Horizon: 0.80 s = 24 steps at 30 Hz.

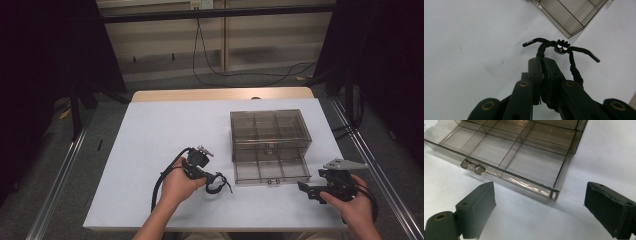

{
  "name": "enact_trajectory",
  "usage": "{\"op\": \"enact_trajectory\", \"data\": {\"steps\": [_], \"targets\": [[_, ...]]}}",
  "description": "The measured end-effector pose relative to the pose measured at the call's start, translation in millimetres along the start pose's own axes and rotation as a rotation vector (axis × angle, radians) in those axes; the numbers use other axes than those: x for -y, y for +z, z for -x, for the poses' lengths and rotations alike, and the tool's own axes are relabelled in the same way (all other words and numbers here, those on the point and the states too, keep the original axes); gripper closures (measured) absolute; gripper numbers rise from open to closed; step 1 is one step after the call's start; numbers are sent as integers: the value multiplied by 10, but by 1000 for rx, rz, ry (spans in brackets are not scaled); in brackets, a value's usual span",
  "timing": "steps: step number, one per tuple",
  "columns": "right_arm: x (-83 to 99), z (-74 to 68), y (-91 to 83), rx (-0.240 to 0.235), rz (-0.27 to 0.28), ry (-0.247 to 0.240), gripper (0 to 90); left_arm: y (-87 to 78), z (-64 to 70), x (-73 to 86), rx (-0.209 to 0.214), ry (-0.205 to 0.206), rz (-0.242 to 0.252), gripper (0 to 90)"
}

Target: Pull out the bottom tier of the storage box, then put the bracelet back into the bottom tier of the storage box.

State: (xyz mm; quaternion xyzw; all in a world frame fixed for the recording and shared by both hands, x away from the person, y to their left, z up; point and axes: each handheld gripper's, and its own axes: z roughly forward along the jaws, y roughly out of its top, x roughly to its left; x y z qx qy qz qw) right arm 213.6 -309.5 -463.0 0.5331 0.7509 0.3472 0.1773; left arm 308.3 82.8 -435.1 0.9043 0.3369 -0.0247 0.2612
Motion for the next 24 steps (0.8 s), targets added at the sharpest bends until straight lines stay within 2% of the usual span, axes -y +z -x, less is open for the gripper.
{"op": "enact_trajectory", "data": {"steps": [5, 14, 24], "targets": [[-11, -8, 12, -9, -4, -9, 81, -7, 3, -24, 3, 13, 1, 846], [1, -6, 7, -13, 1, -16, 75, -50, 19, -79, 9, 0, 13, 846], [7, -9, 10, -14, -7, -18, 74, -118, 33, -173, 16, 16, 11, 846]]}}
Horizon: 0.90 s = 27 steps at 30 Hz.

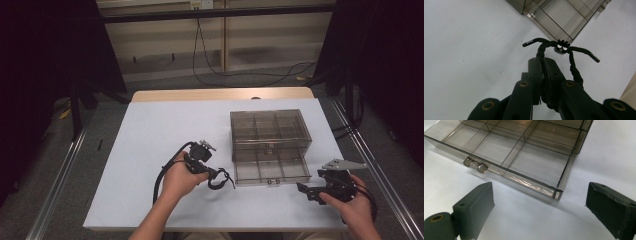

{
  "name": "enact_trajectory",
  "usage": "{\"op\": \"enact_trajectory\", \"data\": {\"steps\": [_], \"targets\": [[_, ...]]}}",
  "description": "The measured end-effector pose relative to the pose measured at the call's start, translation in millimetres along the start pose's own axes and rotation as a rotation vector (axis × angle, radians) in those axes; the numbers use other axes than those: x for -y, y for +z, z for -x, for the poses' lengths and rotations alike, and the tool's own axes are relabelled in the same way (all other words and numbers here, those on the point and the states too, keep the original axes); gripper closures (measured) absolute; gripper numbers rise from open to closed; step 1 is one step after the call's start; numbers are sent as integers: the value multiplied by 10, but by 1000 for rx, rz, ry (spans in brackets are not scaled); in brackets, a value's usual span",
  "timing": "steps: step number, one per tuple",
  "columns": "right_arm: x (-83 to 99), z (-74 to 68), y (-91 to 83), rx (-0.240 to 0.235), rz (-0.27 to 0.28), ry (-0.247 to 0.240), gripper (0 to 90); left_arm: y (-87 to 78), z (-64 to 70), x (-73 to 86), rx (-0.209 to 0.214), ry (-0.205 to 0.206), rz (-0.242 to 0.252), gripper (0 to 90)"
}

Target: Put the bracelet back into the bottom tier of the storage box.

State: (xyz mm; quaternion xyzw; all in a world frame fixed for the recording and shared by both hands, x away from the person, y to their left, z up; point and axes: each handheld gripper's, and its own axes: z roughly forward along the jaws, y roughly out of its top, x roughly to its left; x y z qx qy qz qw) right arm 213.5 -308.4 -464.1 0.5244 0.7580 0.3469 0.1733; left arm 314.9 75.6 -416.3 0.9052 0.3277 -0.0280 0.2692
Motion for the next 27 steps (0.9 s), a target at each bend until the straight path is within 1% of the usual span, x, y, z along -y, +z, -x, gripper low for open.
{"op": "enact_trajectory", "data": {"steps": [4, 9, 11, 13, 16, 17, 20, 21, 22, 24, 25, 27], "targets": [[3, -4, -1, 1, -1, 0, 74, -18, -2, -39, 4, -5, -3, 846], [9, 12, -13, 3, 3, -1, 74, -34, 8, -91, 9, 3, -3, 846], [10, 17, -15, 1, 5, -1, 74, -46, 5, -110, 11, 10, -9, 846], [11, 12, -15, 3, 5, 1, 74, -51, 10, -121, 12, 1, -7, 846], [11, 7, -15, -1, 3, -2, 73, -65, 3, -141, 17, 3, -16, 846], [12, 2, -13, -2, 1, 0, 73, -63, 2, -146, 18, 3, -6, 846], [18, 0, -13, -1, -1, 1, 73, -78, -4, -171, 20, 2, -12, 846], [20, 3, -14, -3, 0, 0, 74, -79, -6, -181, 21, 5, -10, 846], [21, 7, -15, -2, 1, -1, 73, -78, -3, -187, 23, 0, -6, 846], [21, 9, -24, 1, -1, 6, 73, -78, -4, -204, 26, 9, -11, 846], [19, 12, -24, 0, 3, 5, 73, -76, 2, -210, 24, 4, -9, 846], [17, 9, -22, 0, 3, 4, 73, -79, -2, -227, 26, 10, -10, 846]]}}
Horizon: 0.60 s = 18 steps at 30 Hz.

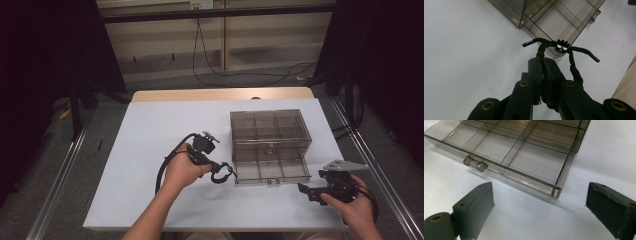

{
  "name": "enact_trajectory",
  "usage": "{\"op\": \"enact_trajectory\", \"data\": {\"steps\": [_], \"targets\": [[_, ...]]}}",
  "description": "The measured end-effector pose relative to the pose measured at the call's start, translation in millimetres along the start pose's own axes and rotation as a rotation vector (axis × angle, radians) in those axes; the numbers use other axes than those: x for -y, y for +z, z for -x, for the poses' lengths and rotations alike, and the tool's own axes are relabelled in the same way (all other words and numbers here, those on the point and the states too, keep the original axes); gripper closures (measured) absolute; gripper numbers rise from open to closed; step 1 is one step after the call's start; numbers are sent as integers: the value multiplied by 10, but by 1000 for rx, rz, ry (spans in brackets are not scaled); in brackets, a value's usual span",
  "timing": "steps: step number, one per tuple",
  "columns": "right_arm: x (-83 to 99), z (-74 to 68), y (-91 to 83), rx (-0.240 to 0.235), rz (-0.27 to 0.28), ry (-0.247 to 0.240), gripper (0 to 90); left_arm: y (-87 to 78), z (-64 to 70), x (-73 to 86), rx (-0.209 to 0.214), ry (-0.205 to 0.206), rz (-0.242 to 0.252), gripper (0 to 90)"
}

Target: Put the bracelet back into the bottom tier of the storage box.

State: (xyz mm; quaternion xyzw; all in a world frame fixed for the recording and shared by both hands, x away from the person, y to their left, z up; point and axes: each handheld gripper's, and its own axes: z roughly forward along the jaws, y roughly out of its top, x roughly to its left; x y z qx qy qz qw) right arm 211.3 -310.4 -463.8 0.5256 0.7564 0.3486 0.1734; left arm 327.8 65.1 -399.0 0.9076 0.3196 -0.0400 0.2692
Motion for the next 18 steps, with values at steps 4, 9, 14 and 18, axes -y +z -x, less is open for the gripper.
{"op": "enact_trajectory", "data": {"steps": [4, 9, 14, 18], "targets": [[7, 1, 12, 2, -2, -5, 73, -2, 10, -30, 0, 3, 3, 846], [5, -5, 6, -4, 0, -7, 73, -12, 39, -73, 5, 3, 7, 846], [6, -7, 4, -4, -2, -5, 73, -28, 44, -116, 6, 12, 8, 846], [7, -8, 6, -6, -3, -8, 73, -19, 48, -148, 5, 7, 11, 846]]}}
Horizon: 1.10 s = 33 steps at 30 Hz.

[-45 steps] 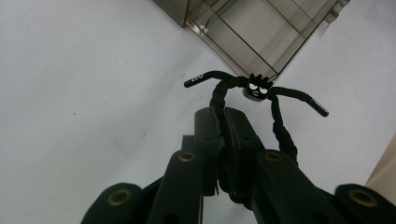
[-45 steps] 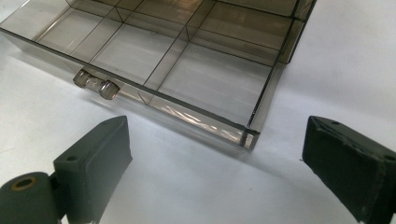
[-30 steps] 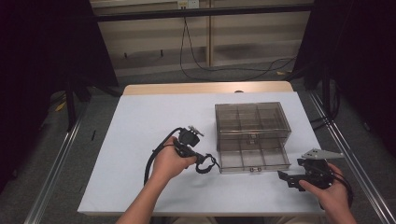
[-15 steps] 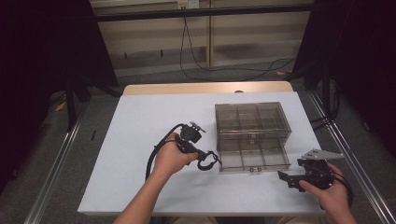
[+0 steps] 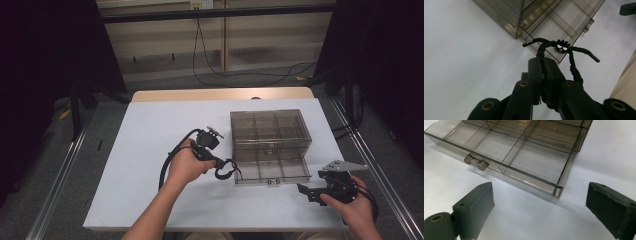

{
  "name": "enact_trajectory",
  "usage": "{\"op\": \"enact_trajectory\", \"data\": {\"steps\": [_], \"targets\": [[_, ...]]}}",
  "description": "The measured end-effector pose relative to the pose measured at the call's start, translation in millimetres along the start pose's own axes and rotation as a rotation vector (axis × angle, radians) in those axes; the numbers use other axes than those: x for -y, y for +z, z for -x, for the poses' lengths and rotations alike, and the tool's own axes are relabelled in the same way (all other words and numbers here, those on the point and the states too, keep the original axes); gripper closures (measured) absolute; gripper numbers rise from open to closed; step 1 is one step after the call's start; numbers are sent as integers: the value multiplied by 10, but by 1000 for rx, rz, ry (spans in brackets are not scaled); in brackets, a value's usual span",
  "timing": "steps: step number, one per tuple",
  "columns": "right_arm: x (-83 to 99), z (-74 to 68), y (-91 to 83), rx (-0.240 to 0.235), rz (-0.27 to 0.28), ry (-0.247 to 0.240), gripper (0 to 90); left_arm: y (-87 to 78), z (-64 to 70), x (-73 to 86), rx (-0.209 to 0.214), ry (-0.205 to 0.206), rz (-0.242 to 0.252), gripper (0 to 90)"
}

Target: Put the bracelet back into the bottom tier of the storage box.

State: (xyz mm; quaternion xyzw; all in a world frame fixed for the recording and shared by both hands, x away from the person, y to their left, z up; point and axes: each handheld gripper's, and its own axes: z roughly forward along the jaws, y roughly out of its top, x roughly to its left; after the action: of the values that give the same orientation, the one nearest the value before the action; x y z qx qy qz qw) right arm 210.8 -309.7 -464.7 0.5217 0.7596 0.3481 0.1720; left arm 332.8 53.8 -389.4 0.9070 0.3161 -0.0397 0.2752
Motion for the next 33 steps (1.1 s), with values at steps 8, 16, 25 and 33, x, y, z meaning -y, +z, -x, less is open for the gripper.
{"op": "enact_trajectory", "data": {"steps": [8, 16, 25, 33], "targets": [[-3, 12, -5, -1, 3, -2, 73, 65, 18, -58, 6, 6, -4, 846], [-5, 12, -13, 2, 4, 0, 73, 146, 36, -92, 4, 11, -9, 845], [-4, 12, -12, 1, 4, -2, 73, 237, 55, -110, 10, 16, -19, 845], [-2, 19, -18, 3, 6, -3, 73, 298, 69, -130, 14, 20, -24, 846]]}}
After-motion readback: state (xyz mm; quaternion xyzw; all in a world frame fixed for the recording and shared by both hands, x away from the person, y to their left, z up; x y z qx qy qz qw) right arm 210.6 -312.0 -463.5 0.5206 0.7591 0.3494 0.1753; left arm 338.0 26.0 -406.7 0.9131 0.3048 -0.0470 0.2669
